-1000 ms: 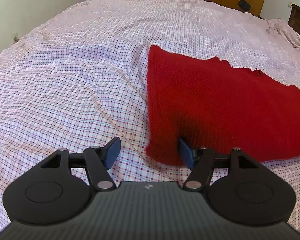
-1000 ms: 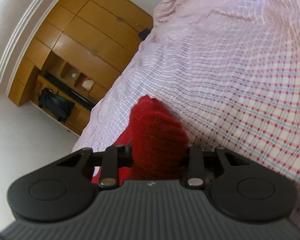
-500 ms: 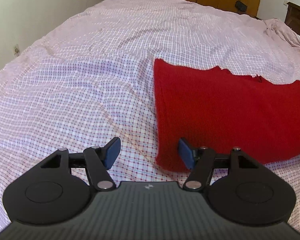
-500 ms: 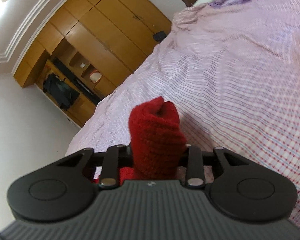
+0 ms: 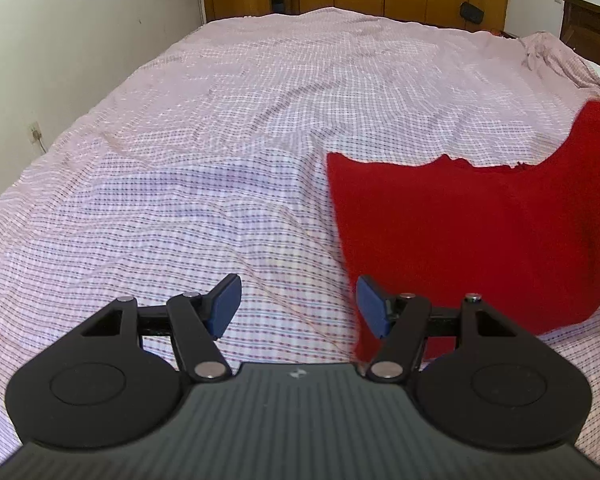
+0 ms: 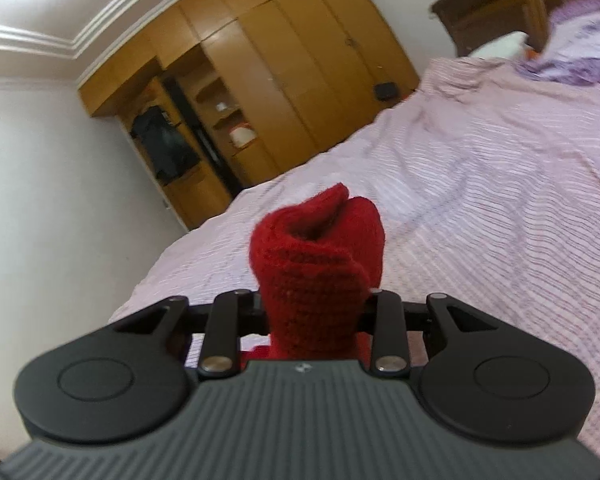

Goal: Fold small clothes
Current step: 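Lift the end with the right gripper and fold it over the other half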

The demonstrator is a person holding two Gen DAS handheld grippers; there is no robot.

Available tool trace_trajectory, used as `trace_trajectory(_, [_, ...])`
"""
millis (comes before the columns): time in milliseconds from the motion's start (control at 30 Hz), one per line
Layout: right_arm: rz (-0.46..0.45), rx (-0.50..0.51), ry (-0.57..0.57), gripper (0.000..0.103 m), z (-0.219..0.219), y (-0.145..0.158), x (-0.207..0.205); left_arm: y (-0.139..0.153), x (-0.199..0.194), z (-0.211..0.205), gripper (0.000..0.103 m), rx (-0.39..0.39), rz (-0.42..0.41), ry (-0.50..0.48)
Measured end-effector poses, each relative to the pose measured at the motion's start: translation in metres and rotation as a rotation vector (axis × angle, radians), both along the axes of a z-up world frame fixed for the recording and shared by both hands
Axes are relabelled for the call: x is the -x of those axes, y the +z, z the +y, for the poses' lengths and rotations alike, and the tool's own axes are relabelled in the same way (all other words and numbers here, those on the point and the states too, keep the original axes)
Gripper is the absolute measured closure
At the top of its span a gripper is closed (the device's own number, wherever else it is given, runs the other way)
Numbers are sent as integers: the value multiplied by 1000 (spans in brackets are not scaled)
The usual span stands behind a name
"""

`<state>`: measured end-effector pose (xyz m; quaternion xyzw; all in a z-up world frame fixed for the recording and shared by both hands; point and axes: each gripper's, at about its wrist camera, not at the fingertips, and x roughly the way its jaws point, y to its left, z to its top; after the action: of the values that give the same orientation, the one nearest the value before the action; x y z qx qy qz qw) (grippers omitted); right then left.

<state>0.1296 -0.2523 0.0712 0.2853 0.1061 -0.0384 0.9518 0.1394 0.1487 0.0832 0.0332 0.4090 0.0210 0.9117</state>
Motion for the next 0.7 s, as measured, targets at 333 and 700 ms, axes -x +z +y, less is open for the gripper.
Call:
trace_trajectory(333, [-10, 93, 92, 69, 46, 12, -14, -16, -5, 22, 34, 64, 70, 15])
trace_trajectory(700, [22, 268, 196, 70, 116, 5, -20, -40, -20, 39, 34, 179, 133, 4])
